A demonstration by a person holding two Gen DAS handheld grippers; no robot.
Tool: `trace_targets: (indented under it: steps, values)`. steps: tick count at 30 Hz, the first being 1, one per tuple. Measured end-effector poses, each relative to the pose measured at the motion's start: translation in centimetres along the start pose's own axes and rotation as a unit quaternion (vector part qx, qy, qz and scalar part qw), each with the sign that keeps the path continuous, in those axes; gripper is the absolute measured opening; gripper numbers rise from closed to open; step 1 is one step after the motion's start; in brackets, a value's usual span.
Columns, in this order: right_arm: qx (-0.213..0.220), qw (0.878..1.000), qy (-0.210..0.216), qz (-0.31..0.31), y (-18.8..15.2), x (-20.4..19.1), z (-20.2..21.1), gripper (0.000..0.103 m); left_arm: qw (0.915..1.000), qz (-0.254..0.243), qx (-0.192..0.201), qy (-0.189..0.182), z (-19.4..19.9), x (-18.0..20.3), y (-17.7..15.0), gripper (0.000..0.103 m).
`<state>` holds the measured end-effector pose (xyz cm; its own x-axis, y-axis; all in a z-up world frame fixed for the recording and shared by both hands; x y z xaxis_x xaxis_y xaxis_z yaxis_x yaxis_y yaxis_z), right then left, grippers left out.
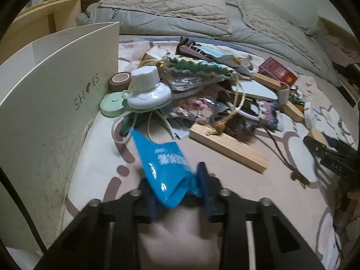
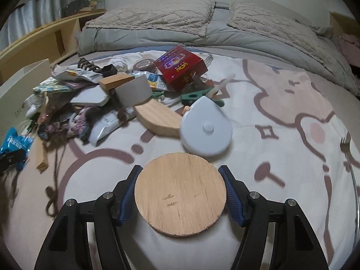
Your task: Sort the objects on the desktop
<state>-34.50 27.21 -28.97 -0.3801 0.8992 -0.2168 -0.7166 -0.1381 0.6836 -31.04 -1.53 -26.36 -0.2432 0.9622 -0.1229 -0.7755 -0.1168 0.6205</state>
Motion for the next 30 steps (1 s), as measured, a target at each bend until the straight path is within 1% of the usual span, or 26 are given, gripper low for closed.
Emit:
trace_targets:
  steps: [3,6,10,13,16,20,23,26,30]
  values:
    - [-0.007,1.000,-0.013,0.003,-0.6,-0.7,0.4,0.068,1.0000,0.000,0.001,-0.006,0.4,0.0,-0.3,0.021]
    - [-0.009,1.000,-0.021,0.010,-1.0,-1.2,0.7,0.068,1.0000,0.002,0.001,-0.006,0.6,-0.1,-0.4,0.018]
    - [-0.008,1.000,-0.006,-0.007,-1.6,-1.2,1.3,0.068,0.9999,0.010,-0.002,-0.011,1.1,-0.3,-0.7,0.017]
    - [-0.012,1.000,0.008,-0.020,-2.4,-1.3,2.2,0.068,0.9999,0.008,0.005,-0.014,1.9,-0.5,-1.1,0.017]
    - [-0.017,0.999,0.014,-0.025,-3.3,-1.8,3.1,0.068,0.9997,0.004,0.010,-0.021,2.9,-0.7,-1.1,0.017]
    - [-0.025,0.998,0.025,-0.043,-4.6,-2.7,4.5,0.068,0.9992,0.003,0.007,-0.039,4.7,-0.9,-1.8,0.017]
    - [-0.028,0.998,0.027,-0.051,-6.1,-3.8,5.7,0.068,0.9986,-0.007,0.009,-0.051,6.3,-0.8,-2.9,0.017]
    - [-0.033,0.998,0.028,-0.050,-7.5,-5.1,6.8,0.068,0.9976,-0.015,0.009,-0.068,8.0,-0.5,-4.4,0.017]
    - [-0.042,0.998,0.027,-0.035,-9.3,-7.2,8.1,0.068,0.9953,-0.012,0.001,-0.096,10.1,-0.2,-6.5,0.017]
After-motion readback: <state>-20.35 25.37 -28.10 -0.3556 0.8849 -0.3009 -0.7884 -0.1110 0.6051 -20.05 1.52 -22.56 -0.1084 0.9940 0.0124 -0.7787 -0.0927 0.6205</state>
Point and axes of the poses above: each gripper's, at about its wrist camera, not at the fingertips, and z roughly against the way its jaws point, x to its right, y to its top, the point moved 5 cm from there along -z, roughly the way its jaws point, and after that the axes turned 15 degrees about y, right-handed, at the moved point
